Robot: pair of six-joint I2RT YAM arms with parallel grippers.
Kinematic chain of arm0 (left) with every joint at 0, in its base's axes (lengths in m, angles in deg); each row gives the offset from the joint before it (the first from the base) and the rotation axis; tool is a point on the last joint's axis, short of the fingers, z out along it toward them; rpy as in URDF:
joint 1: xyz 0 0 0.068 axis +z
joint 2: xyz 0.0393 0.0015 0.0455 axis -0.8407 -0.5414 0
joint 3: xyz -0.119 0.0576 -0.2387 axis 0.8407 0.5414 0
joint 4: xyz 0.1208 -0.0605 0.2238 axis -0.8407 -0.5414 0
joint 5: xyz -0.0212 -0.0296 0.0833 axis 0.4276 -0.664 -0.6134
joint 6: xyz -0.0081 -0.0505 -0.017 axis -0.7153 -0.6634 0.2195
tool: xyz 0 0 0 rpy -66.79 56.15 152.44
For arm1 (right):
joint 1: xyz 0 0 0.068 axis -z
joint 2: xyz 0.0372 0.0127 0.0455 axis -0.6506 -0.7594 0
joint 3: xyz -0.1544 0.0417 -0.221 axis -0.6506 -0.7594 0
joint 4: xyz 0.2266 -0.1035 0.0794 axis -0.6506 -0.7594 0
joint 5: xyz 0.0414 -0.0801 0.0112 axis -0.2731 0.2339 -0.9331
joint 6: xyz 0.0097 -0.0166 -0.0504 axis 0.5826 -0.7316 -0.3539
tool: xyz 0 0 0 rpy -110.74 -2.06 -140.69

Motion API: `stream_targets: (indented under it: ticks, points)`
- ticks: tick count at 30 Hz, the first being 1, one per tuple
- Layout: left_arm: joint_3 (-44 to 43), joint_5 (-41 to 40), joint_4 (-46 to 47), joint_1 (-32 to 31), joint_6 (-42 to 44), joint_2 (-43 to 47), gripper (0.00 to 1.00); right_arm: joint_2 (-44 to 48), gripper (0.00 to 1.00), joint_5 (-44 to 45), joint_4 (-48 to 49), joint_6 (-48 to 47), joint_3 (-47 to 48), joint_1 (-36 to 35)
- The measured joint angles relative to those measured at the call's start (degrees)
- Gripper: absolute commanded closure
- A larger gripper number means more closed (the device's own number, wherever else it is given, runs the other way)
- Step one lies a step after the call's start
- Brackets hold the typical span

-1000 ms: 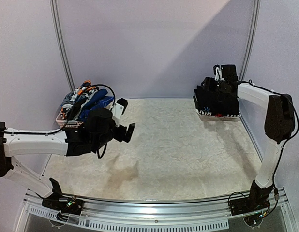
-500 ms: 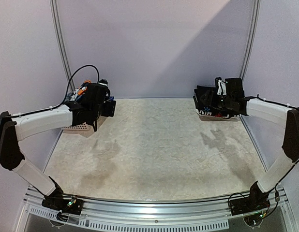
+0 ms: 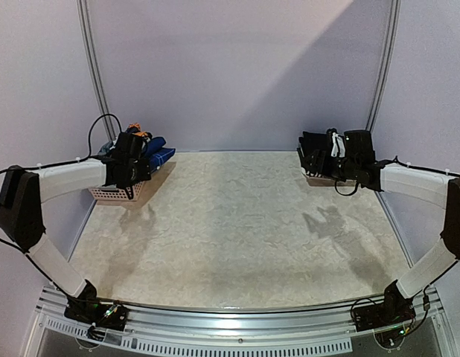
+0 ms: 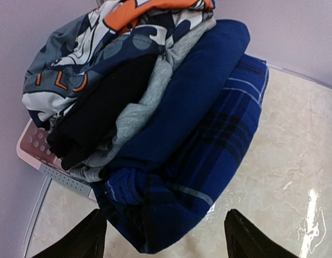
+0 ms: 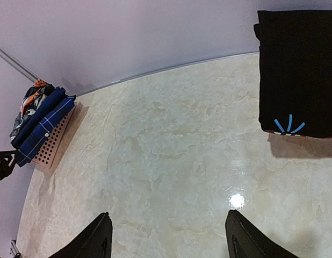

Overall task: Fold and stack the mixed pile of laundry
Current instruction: Pick up the crumpled shirt from the bin.

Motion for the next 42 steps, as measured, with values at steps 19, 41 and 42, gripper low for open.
stream_targets:
  ticks: [19,41,42]
  points:
    - [2.9,10.9,12.8,6.3,-6.2,-6.3,1.0,-0.7,0.27,-1.0,0.5,0.2,0.0,-0.3]
    - [-2.7,9.8,10.4,18.2,-8.7,2.5,1.0,-3.4,0.27,-1.1,0.3,0.2,0.8,-1.0]
    - [-3.2,9.7,10.3,18.5,-8.9,2.5,1.0,-3.5,0.27,-1.1,0.3,0.2,0.9,-1.2]
